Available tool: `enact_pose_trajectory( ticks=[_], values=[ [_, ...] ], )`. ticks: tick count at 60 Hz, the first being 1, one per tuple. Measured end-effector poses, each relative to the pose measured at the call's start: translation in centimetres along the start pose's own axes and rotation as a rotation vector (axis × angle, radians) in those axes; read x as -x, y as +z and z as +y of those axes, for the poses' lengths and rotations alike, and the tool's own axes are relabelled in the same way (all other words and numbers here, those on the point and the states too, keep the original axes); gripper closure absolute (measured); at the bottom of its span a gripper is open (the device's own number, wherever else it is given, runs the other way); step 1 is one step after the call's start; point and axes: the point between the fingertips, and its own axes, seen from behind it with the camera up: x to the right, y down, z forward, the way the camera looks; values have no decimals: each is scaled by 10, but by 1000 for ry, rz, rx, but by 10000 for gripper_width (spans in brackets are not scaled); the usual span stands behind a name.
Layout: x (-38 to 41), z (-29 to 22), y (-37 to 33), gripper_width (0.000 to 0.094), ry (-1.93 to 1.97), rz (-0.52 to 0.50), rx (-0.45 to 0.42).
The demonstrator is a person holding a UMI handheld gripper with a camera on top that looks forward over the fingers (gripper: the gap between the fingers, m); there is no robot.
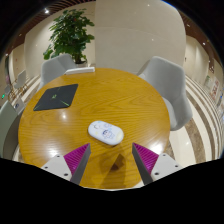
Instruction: Arrange mouse
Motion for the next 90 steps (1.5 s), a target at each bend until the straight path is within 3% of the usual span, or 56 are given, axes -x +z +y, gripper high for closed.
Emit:
enact_pose_trajectory(
  ticks=[33,37,42,43,54,60,78,90],
  values=[
    [-9,-49,86,69,-31,-41,12],
    [-9,-52,89,137,-33,-44,12],
    [-9,-53,90,437,-33,-47,15],
    [-10,-53,90,460,-29,-39,17],
    [-10,-57,89,521,5,-35,50],
    [-7,-88,81,528,25,-32,18],
    [127,-244,73,529,11,-175,-148],
    [246,-250,127,529,-46,-227,-143]
  ],
)
